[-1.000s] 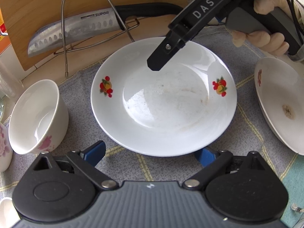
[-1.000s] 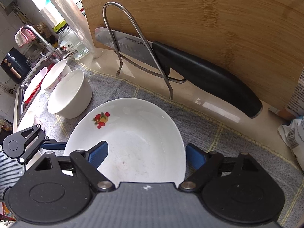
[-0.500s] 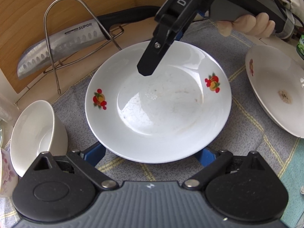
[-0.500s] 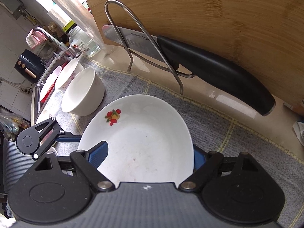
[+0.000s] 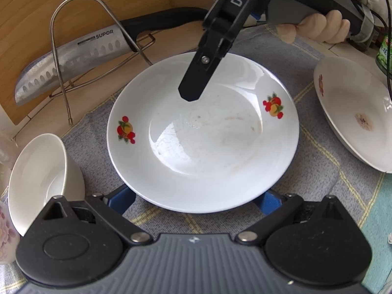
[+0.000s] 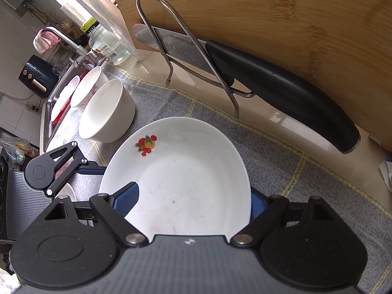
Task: Organize plates and bowls
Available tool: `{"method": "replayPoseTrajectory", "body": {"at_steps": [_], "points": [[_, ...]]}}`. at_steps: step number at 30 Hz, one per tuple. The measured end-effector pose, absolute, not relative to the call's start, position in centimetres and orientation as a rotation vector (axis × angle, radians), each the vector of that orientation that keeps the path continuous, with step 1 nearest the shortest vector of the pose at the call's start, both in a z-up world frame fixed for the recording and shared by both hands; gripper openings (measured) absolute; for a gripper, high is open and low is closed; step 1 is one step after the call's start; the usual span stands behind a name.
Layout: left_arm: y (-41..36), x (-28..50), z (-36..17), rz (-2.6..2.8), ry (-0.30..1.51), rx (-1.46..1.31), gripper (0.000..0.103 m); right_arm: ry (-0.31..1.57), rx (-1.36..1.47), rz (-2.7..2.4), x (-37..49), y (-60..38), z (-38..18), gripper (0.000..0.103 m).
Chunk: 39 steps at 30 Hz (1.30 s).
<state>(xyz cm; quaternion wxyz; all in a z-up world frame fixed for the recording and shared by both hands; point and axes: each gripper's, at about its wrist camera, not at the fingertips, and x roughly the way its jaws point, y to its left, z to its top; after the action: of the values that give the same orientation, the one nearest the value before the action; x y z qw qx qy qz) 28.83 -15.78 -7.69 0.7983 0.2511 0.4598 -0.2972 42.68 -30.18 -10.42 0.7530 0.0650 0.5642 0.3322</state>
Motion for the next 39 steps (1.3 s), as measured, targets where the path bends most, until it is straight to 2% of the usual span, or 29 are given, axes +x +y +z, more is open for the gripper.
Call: {"method": "replayPoseTrajectory", "body": {"at_steps": [39], "points": [[-15.8, 28.7, -7.2, -0.668, 0.943, 0.528, 0.099, 1.23, 0.13, 0.678, 42.2, -30.6, -10.2, 0.095]]}}
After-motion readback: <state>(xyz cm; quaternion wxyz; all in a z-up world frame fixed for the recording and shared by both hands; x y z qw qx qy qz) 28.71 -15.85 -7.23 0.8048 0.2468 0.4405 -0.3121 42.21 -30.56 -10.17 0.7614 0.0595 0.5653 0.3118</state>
